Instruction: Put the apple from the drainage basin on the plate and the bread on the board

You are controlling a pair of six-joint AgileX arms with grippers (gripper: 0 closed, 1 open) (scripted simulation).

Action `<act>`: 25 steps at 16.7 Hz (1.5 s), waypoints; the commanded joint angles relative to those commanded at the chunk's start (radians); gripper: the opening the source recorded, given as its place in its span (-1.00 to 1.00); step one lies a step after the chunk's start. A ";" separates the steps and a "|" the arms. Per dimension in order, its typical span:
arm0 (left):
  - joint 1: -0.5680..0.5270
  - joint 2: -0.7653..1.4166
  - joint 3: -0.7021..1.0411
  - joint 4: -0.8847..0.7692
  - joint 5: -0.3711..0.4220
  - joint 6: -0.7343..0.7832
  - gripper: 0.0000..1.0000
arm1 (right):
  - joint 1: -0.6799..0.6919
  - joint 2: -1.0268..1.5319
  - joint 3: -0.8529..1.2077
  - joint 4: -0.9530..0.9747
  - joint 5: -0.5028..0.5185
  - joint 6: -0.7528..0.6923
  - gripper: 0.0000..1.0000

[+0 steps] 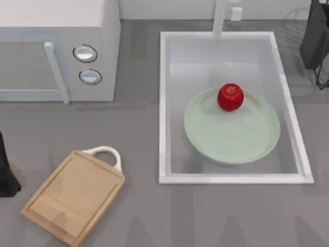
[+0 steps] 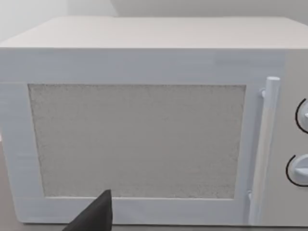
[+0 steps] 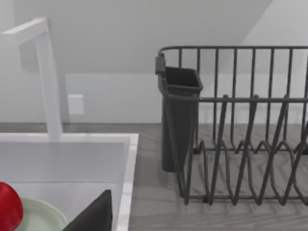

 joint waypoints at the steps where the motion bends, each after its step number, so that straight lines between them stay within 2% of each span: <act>1: 0.000 0.000 0.000 0.000 0.000 0.000 1.00 | 0.000 0.000 0.000 0.000 0.000 0.000 1.00; 6: 0.004 0.032 0.029 -0.025 0.000 0.028 1.00 | 0.000 0.000 0.000 0.000 0.000 0.000 1.00; 10: 0.025 0.224 0.178 -0.153 0.001 0.172 1.00 | 0.000 0.000 0.000 0.000 0.000 0.000 1.00; 21: 0.123 1.250 0.845 -0.727 0.001 0.816 1.00 | 0.000 0.000 0.000 0.000 0.000 0.000 1.00; 25: 0.152 1.560 1.041 -0.895 0.001 1.005 1.00 | 0.000 0.000 0.000 0.000 0.000 0.000 1.00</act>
